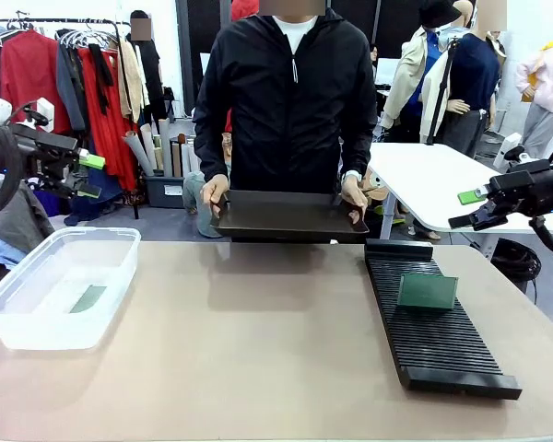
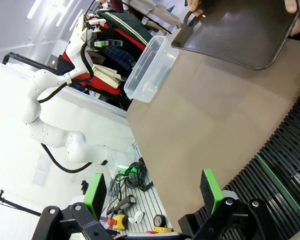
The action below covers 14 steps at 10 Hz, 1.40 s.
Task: Sort PCBs into racks and boxes based on the side picked up.
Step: If the short side of the Blank PCB is picked up, insert it into the PCB Rack ; if the long side is picked up, place it in the Organizing box.
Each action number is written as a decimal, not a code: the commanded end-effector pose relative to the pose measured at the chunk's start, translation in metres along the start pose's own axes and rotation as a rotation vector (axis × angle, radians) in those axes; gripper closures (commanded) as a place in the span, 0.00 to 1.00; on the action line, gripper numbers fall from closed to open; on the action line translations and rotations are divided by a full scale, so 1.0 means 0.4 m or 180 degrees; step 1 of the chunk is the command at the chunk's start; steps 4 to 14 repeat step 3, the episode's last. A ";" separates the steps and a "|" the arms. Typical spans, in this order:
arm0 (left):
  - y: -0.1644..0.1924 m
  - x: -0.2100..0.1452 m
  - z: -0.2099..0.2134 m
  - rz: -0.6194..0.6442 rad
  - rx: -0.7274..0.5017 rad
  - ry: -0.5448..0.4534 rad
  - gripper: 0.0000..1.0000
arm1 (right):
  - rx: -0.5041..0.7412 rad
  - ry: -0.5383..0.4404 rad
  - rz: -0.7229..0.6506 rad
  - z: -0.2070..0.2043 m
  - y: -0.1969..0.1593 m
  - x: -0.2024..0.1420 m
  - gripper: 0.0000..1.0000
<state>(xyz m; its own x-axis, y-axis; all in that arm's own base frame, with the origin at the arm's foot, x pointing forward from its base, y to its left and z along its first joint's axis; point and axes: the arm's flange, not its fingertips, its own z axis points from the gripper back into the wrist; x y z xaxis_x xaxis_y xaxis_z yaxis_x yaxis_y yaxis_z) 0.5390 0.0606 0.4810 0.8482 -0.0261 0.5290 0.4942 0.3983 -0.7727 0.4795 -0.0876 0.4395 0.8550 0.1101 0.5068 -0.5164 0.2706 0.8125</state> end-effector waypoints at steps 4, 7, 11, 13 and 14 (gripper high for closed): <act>-0.001 0.001 0.004 0.0070 0.0005 -0.0004 0.00 | 0.0024 0.0003 0.0006 0.001 0.006 0.001 0.00; -0.001 0.001 0.004 0.0070 0.0005 -0.0004 0.00 | 0.0024 0.0003 0.0006 0.001 0.006 0.001 0.00; -0.001 0.001 0.004 0.0070 0.0005 -0.0004 0.00 | 0.0024 0.0003 0.0006 0.001 0.006 0.001 0.00; -0.001 0.001 0.004 0.0070 0.0005 -0.0004 0.00 | 0.0024 0.0003 0.0006 0.001 0.006 0.001 0.00; -0.001 0.001 0.004 0.0070 0.0005 -0.0004 0.00 | 0.0024 0.0003 0.0006 0.001 0.006 0.001 0.00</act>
